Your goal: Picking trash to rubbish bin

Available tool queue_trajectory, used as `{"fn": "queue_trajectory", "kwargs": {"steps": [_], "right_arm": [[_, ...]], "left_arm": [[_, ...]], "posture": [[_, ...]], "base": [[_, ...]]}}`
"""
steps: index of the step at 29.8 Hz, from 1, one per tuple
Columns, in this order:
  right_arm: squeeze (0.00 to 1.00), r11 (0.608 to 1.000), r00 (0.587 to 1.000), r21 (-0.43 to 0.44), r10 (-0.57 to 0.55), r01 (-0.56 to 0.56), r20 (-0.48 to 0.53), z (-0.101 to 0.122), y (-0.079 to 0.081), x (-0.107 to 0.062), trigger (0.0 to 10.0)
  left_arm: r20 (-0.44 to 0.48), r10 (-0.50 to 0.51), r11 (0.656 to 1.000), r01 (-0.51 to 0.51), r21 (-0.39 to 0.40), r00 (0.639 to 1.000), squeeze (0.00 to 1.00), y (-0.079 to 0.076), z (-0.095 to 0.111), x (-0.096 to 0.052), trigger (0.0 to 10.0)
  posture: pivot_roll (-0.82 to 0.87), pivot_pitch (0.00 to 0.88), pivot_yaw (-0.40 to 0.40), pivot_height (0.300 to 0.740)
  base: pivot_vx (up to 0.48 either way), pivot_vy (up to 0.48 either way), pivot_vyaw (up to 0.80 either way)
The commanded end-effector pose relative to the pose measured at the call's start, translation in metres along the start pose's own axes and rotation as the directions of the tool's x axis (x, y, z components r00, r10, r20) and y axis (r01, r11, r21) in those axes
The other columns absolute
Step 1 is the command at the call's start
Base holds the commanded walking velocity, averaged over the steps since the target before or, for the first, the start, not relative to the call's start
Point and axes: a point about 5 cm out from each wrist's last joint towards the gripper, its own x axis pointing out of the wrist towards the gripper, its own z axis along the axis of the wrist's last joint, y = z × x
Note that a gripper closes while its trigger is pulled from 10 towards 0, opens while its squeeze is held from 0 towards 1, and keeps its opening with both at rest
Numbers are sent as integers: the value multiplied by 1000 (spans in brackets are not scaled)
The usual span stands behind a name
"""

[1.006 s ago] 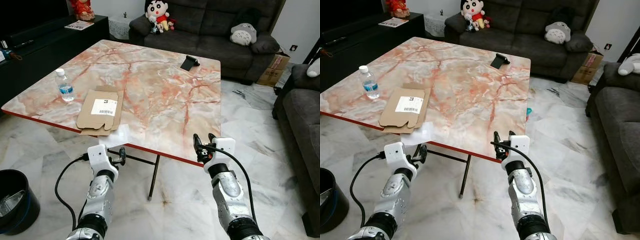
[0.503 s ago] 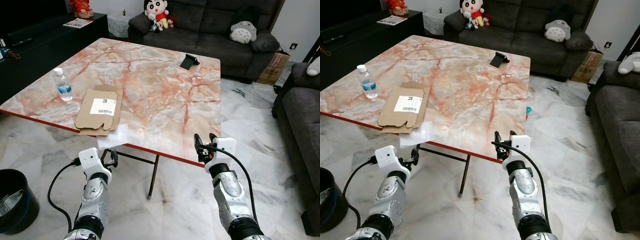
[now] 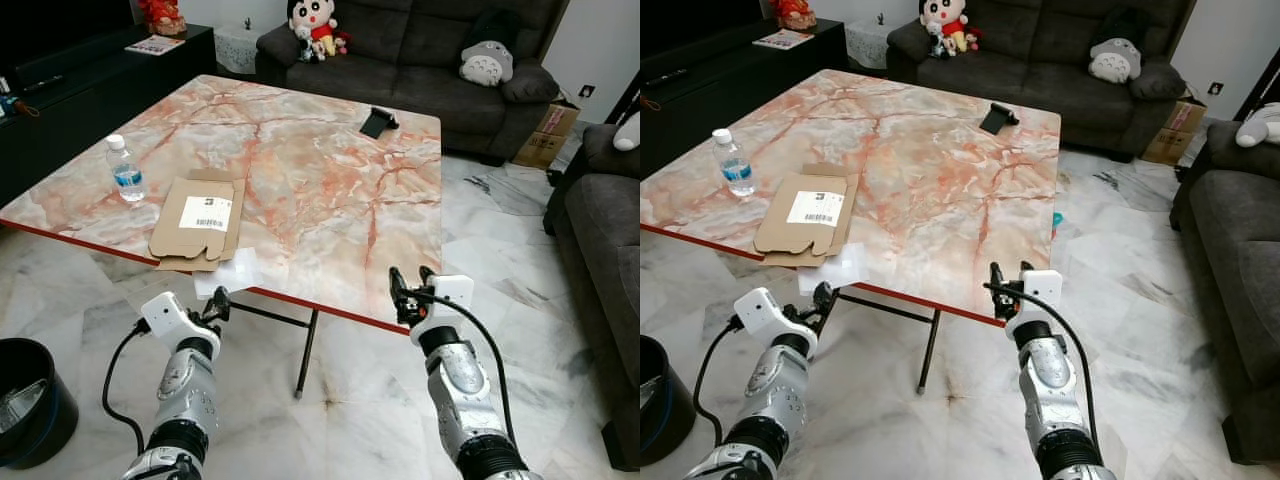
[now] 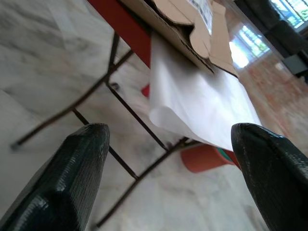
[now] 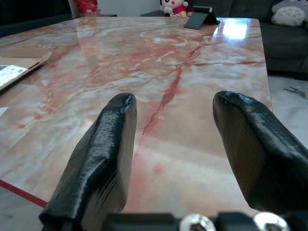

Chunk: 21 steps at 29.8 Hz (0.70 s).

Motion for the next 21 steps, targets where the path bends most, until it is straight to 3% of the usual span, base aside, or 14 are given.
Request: {"fn": "queue_trajectory", "kwargs": {"steps": [1, 21], "right_arm": [[0, 1000, 1000, 1, -20, 20, 18, 6, -7, 1, 10000], [0, 1000, 999, 1, -25, 25, 26, 7, -8, 1, 10000]], "left_arm": [[-32, -22, 998, 20, -55, 999, 0, -5, -4, 3, 10000], [-18, -18, 989, 15, -146, 1000, 0, 3, 8, 10, 10000]], "posture": [[86, 0, -118, 740], [86, 0, -118, 740]], "base": [[0, 0, 0], [0, 0, 0]]}}
